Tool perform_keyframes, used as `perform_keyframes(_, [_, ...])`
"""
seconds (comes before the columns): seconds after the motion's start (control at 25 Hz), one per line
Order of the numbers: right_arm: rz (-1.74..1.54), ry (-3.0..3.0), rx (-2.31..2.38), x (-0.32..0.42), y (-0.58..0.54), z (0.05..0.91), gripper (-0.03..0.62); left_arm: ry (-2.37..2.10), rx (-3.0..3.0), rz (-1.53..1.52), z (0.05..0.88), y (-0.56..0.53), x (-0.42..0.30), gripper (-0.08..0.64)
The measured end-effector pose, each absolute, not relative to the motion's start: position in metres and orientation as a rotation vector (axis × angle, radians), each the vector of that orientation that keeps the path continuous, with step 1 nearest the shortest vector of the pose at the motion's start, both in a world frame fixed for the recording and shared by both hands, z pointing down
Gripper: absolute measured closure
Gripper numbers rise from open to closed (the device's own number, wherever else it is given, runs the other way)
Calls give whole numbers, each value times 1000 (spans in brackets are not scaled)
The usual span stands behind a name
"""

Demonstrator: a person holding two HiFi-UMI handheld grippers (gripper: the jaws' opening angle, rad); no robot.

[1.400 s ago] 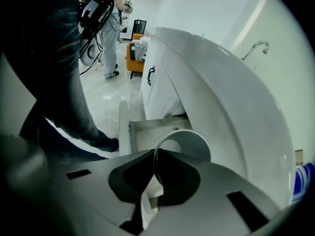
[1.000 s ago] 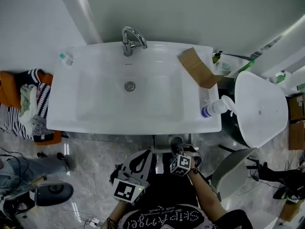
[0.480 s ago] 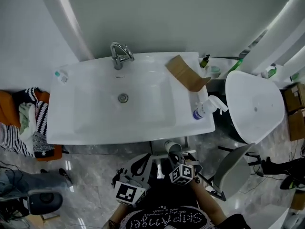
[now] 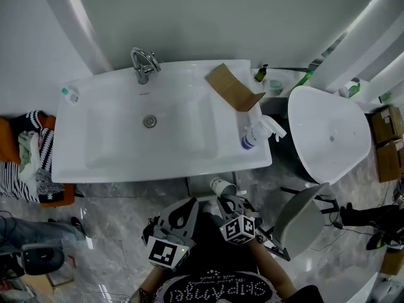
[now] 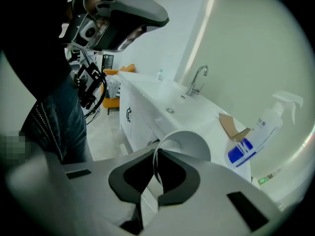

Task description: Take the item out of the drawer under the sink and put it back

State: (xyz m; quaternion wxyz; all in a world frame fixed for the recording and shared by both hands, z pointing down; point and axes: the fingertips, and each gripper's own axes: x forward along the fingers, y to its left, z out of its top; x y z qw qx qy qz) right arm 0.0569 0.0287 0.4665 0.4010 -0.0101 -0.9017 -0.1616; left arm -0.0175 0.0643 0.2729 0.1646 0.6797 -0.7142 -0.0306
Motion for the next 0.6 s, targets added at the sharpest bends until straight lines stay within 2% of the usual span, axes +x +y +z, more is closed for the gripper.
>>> perform_keyframes(0.6, [-315,-2537,135,80,3,386,569,-2130,2027,-56,255,51,37,560])
